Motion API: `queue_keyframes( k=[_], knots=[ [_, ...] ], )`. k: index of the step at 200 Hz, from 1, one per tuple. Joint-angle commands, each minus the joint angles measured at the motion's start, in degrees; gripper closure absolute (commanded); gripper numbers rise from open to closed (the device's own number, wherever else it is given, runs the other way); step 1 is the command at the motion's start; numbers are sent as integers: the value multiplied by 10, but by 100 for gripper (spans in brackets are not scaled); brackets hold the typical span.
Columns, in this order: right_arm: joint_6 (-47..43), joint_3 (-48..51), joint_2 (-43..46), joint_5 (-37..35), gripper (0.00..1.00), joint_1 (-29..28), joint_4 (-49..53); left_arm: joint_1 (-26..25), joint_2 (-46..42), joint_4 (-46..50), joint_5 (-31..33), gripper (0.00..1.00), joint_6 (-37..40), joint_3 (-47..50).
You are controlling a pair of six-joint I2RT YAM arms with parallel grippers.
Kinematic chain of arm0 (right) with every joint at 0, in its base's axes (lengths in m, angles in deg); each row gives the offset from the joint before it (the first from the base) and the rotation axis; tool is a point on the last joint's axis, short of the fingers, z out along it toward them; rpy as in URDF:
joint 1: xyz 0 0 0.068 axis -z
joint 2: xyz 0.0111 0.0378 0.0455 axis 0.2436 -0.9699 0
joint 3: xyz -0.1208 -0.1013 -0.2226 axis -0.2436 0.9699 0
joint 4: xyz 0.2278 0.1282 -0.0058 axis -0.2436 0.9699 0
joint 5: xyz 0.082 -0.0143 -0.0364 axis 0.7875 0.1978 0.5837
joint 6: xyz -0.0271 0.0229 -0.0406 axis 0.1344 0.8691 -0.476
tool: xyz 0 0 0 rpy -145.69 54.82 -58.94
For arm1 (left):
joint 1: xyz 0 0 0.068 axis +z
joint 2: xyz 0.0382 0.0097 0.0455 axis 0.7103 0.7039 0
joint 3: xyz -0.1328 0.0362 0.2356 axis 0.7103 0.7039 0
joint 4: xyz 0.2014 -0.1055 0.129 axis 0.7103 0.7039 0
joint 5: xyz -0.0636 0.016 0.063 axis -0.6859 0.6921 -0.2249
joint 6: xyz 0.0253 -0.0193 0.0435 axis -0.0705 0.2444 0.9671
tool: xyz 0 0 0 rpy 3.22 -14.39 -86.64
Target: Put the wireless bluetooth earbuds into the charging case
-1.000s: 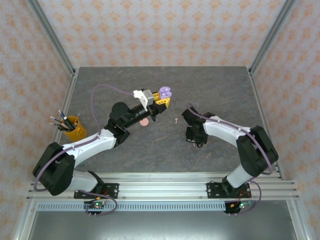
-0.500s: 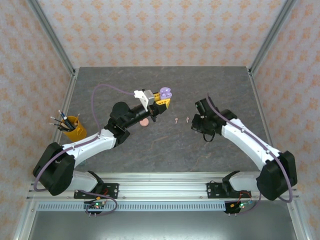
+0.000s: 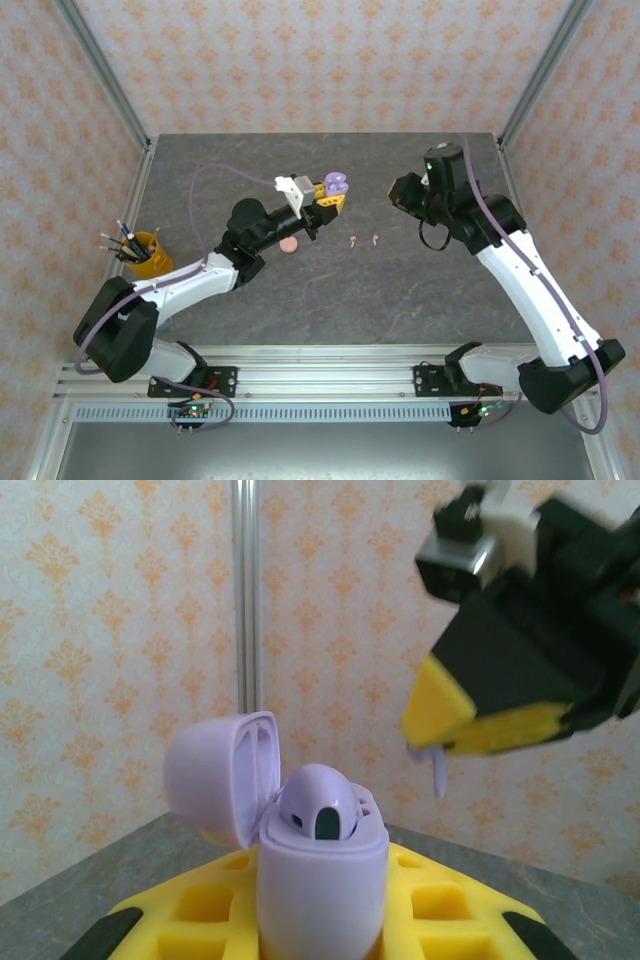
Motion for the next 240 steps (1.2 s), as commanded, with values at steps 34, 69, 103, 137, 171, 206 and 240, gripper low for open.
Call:
queue_keyframes(
  k=[34, 69, 103, 137, 171, 206, 240],
  knots=[
    [-1, -94, -18, 47, 83, 3, -11, -8, 39, -27, -30, 100, -6, -49],
    [4, -126, -38, 76, 83, 3, -31, -12, 57, -23, -46, 100, -4, -71],
    [15, -131, -51, 110, 83, 2, -52, -14, 69, -10, -62, 100, 3, -93],
    [26, -121, -54, 141, 83, 3, -74, -15, 81, -6, -69, 100, 3, -111],
    [30, -113, -53, 155, 83, 3, -80, -16, 87, -5, -69, 100, 4, -121],
    [36, -100, -55, 168, 83, 2, -89, -16, 88, -3, -69, 100, 5, -126],
    [41, -88, -56, 177, 83, 3, -93, -16, 87, 2, -68, 100, 8, -130]
  ],
)
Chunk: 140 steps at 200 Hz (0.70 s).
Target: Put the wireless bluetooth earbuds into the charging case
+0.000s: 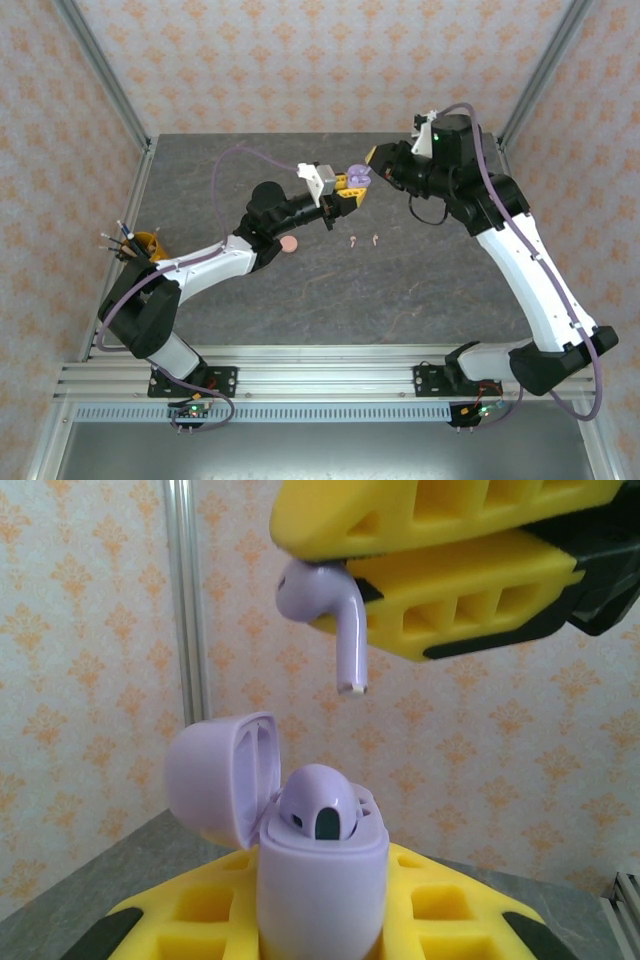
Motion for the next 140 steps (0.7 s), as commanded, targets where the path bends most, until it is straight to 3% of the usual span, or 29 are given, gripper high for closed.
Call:
queue_keyframes(
  k=[1, 140],
  knots=[
    [8, 13, 2, 16, 83, 2, -22, -4, -1, -3, -9, 100, 9, -25],
    [-6, 30, 2, 15, 83, 2, -8, -4, -6, -3, -5, 100, 11, -23]
  ],
)
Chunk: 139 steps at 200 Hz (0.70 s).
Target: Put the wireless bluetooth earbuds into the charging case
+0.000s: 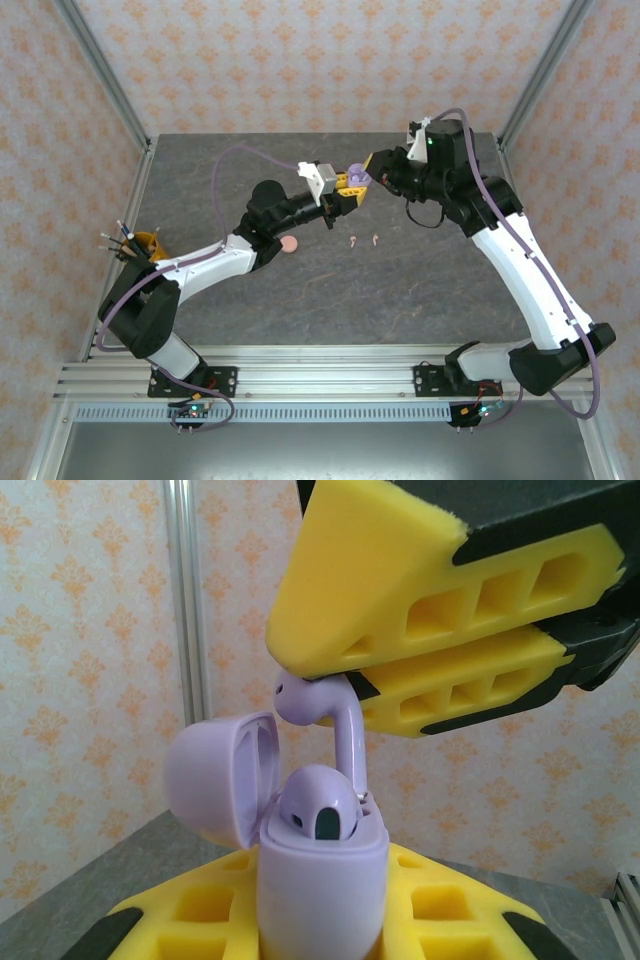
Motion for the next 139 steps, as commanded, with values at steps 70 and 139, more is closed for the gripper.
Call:
queue_keyframes(
  k=[70, 139],
  knots=[
    [-23, 3, -3, 2, 83, 0, 15, -4, -7, -11, -5, 100, 9, -19],
    [-40, 2, -25, -9, 83, -29, 27, -4, -6, -11, -5, 100, 7, -20]
  ],
)
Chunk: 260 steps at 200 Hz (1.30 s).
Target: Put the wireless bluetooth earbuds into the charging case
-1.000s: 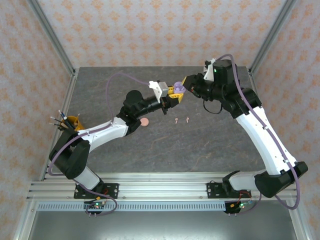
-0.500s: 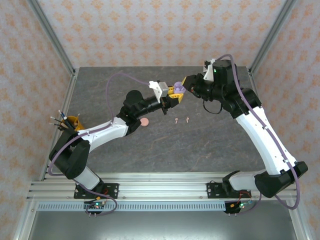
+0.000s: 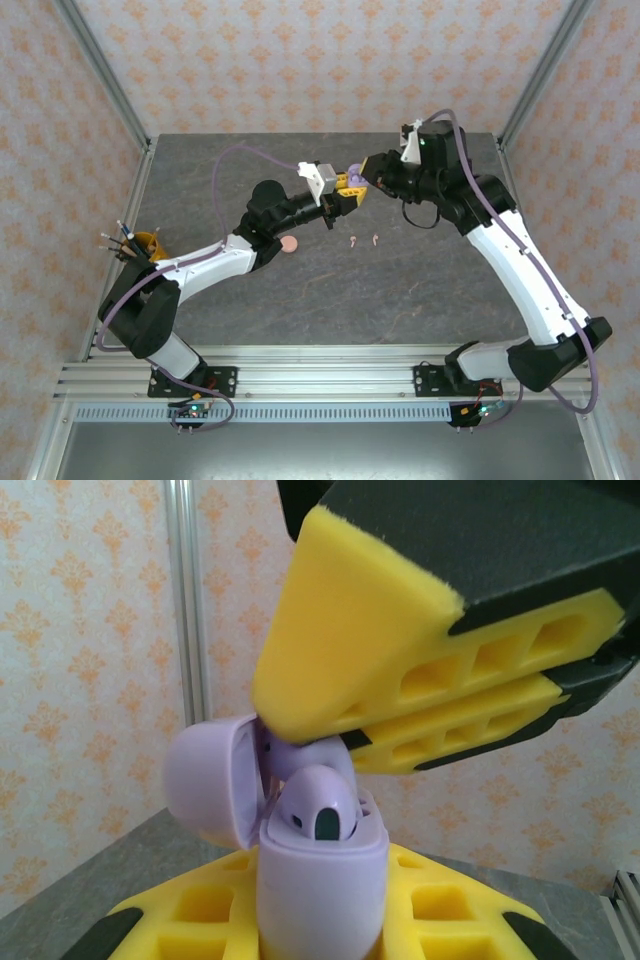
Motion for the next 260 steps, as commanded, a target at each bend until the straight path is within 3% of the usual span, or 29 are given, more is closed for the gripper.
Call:
queue_keyframes(
  k=[1, 37, 71, 109, 176, 260],
  knots=[
    [-16, 2, -10, -3, 83, -16, 18, -4, -6, -16, -5, 100, 7, -19],
    [-21, 6, -7, -23, 81, -19, 27, -4, -6, -15, -4, 100, 7, -18],
    [-21, 3, 9, -55, 62, -17, 34, -4, -8, -16, -4, 100, 7, -15],
    [-21, -15, 21, -62, 56, -13, 43, -4, -10, -19, -2, 100, 7, -10],
    [-36, -62, 18, -75, 54, 9, 70, -4, -15, -18, -1, 100, 10, -5],
    [-90, -210, -151, -52, 61, 15, 150, -4, -17, -12, -1, 100, 7, -2]
  ],
)
